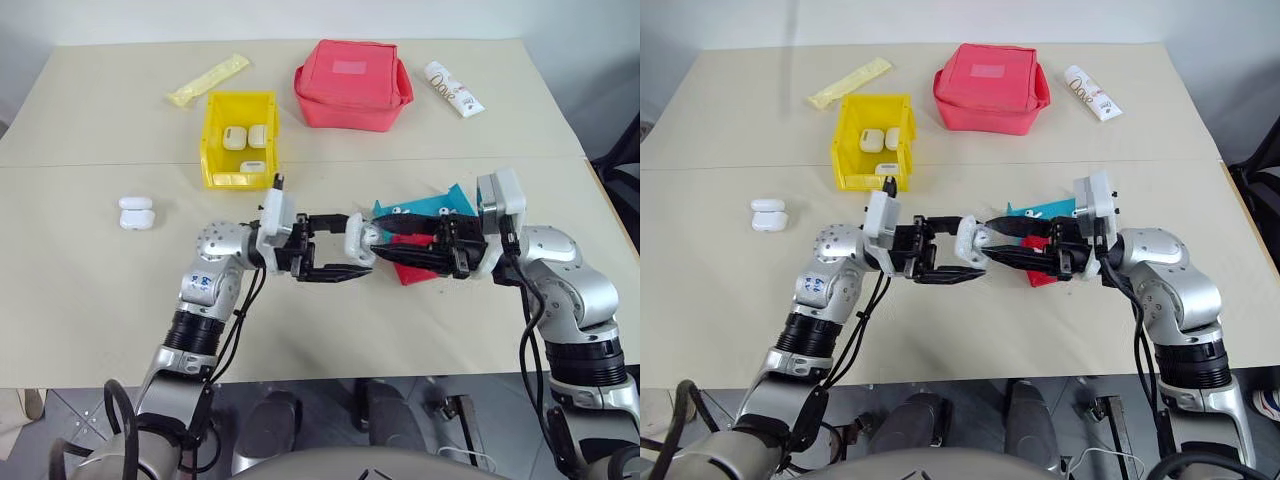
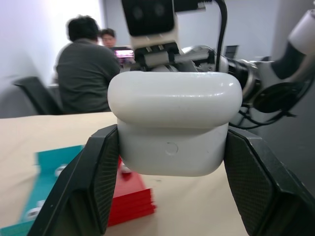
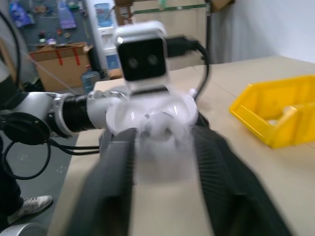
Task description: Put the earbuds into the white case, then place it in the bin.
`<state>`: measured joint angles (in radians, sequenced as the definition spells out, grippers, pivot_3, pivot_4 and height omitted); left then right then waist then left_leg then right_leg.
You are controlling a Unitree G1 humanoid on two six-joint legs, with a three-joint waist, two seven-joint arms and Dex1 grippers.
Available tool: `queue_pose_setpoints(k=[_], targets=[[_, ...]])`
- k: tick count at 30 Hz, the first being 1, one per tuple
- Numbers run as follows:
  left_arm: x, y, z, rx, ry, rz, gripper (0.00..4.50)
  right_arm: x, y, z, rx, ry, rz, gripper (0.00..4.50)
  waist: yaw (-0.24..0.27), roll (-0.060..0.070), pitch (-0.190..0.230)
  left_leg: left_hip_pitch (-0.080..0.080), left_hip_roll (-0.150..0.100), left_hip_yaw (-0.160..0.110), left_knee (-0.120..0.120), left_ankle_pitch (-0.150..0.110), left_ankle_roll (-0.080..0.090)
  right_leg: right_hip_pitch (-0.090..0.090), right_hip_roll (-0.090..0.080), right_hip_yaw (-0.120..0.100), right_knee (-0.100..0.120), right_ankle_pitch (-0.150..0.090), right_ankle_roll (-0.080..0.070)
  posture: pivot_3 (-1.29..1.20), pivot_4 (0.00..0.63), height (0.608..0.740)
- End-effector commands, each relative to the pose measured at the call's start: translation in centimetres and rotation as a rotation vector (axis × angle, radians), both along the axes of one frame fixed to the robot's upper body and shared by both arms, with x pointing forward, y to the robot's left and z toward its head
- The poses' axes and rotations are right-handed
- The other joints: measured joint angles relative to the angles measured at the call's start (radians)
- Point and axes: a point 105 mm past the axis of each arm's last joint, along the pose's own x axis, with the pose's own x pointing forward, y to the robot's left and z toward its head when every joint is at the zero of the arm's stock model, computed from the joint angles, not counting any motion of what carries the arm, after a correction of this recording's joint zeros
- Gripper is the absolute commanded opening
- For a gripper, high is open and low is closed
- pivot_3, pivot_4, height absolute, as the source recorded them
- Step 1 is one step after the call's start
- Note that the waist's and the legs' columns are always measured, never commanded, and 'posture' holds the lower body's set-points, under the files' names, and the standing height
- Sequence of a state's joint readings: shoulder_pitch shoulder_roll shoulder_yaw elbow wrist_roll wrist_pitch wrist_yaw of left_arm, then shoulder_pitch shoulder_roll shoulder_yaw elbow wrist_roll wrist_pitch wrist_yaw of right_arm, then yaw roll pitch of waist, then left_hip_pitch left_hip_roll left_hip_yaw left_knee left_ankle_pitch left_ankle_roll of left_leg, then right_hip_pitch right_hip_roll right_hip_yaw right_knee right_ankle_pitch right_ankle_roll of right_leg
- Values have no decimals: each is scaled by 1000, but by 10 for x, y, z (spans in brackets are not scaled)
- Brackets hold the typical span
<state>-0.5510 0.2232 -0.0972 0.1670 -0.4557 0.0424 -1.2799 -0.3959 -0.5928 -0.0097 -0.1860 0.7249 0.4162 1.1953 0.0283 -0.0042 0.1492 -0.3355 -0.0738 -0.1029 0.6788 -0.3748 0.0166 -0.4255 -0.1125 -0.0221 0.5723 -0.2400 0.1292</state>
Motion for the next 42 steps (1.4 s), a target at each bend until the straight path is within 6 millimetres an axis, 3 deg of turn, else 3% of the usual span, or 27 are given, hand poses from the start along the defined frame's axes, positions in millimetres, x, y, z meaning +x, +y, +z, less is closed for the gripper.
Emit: queue_pose_setpoints(k=[1, 13, 27, 34, 40, 42], targets=[[-7, -4, 24, -77, -93, -28, 2787, 1, 2, -5, -40, 23, -5, 2206, 0, 0, 0, 0, 0, 0, 0, 0, 0, 0, 0, 0, 0, 0, 0, 0, 150, 740], [0, -1, 16, -78, -53, 25, 2787, 4, -2, 10, -42, -20, -59, 2206, 0, 0, 0, 0, 0, 0, 0, 0, 0, 0, 0, 0, 0, 0, 0, 0, 150, 740], [42, 55, 3, 9, -74, 293, 2787, 6, -55, 18, -159, -64, -445, 2206, 4, 0, 0, 0, 0, 0, 0, 0, 0, 0, 0, 0, -1, 0, 0, 0, 150, 740], [66, 85, 9, 32, -114, 430, 2787, -6, -91, 4, -300, 21, -643, 2206, 20, -1, 0, 0, -1, 0, 0, 0, 0, 0, 0, 0, -3, 0, 0, 0, 150, 740], [69, 82, 12, 23, -135, 423, 2787, -23, -117, -11, -400, 87, -743, 2206, 27, -1, 0, 0, -1, 1, 0, 0, 1, 1, 0, 0, -4, 1, 1, 0, 150, 740], [68, 78, 12, 14, -138, 412, 2787, -27, -123, -15, -428, 101, -769, 2568, 26, -1, 0, 0, -1, 1, 0, 0, 1, 1, 0, 0, -4, 1, 1, 0, 150, 740]])
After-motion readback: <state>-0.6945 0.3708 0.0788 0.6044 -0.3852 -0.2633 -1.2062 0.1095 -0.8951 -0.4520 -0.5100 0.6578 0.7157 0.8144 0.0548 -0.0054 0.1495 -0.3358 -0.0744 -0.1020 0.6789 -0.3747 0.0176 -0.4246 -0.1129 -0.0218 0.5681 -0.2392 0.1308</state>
